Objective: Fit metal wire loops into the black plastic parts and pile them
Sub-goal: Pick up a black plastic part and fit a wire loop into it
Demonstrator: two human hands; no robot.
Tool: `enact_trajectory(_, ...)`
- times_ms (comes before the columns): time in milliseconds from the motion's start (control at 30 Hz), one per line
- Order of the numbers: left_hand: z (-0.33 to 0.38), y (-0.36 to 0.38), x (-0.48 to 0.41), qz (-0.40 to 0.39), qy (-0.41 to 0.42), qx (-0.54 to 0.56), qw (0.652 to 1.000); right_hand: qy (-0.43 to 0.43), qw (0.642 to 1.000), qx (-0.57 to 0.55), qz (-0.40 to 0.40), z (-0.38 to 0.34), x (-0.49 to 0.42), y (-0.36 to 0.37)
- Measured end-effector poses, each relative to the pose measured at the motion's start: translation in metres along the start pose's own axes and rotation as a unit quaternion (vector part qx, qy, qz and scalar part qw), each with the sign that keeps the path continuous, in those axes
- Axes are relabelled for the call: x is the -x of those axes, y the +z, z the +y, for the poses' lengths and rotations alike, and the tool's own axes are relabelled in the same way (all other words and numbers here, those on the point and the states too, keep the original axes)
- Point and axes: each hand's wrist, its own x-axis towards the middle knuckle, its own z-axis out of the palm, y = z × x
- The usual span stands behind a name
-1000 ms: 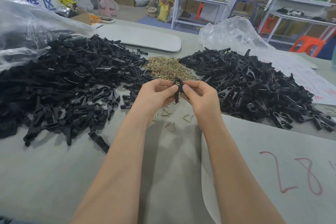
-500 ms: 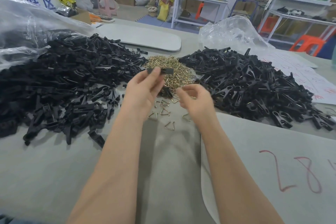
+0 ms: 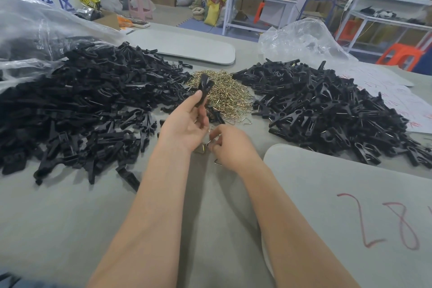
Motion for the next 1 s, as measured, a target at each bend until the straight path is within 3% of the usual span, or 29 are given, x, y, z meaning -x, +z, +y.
enact_trajectory(500,0.0002,0.0035,0.0034,-0.070,-0.058,0.158,0.983,-0.009,1.000,0.016,0.015,0.0006,0.0017,-0.0046)
enact_trajectory(1000,-0.0037,-0.0005,0.0006,-0.090,-0.074,0.118,0.986,-0.014,1.000,0.015,-0.019,0.0025,0.0014,-0.0104)
